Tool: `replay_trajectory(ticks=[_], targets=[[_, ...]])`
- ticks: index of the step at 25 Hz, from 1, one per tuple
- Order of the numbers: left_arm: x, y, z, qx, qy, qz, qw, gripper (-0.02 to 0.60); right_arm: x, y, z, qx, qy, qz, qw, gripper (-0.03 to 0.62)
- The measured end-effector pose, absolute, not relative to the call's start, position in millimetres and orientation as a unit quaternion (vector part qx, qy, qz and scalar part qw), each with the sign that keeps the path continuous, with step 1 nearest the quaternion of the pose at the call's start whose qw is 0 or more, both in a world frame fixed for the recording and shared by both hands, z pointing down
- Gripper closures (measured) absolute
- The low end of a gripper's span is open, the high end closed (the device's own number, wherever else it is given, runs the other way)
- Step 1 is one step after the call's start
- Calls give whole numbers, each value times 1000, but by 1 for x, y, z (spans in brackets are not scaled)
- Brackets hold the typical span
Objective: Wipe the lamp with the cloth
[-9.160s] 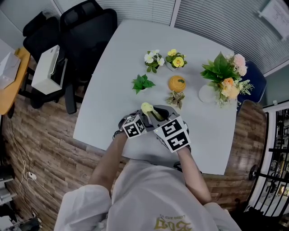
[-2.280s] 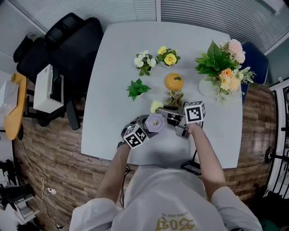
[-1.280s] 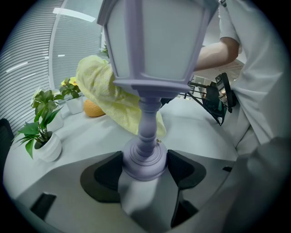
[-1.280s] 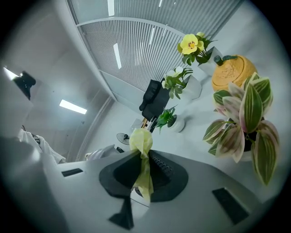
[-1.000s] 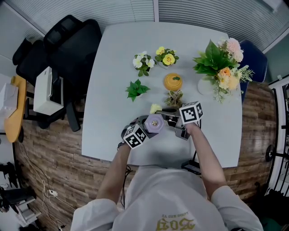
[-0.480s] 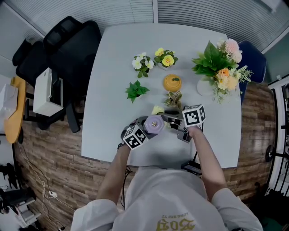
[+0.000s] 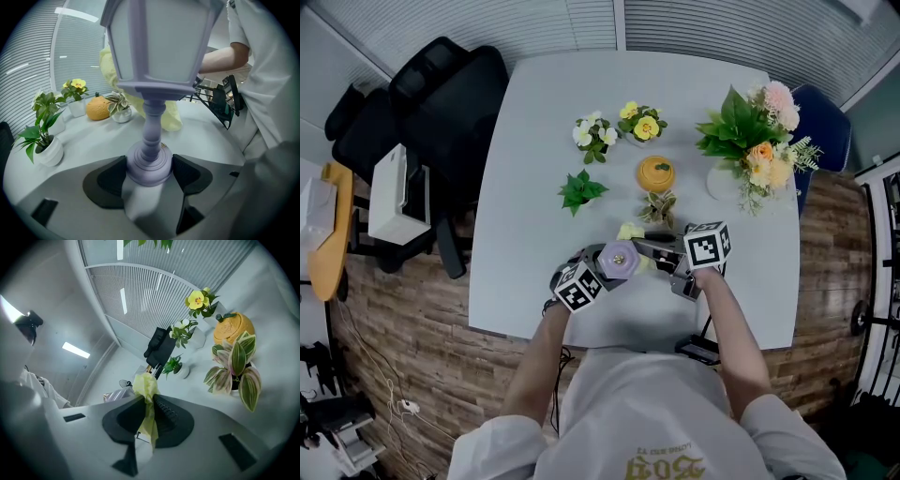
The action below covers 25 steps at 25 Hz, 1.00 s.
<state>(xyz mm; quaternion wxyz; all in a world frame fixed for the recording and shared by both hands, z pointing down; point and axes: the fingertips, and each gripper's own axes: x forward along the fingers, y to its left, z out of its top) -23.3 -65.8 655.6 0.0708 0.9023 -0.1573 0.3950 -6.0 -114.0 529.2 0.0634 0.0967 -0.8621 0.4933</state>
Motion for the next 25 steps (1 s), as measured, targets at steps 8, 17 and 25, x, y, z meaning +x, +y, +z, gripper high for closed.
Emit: replay_trajectory(ticks=[8,17,25], targets=[[-24,-64,656,902,-157,395,71,273,-1,-109,522,96,-861,496,48,542],[-24,-65,656,902,-157,395,71,273,6,-107,511,92,-858,504,20,542],[-24,-64,656,902,-157,396,72,273,10,-105,503,80,-853,515,-6,542]])
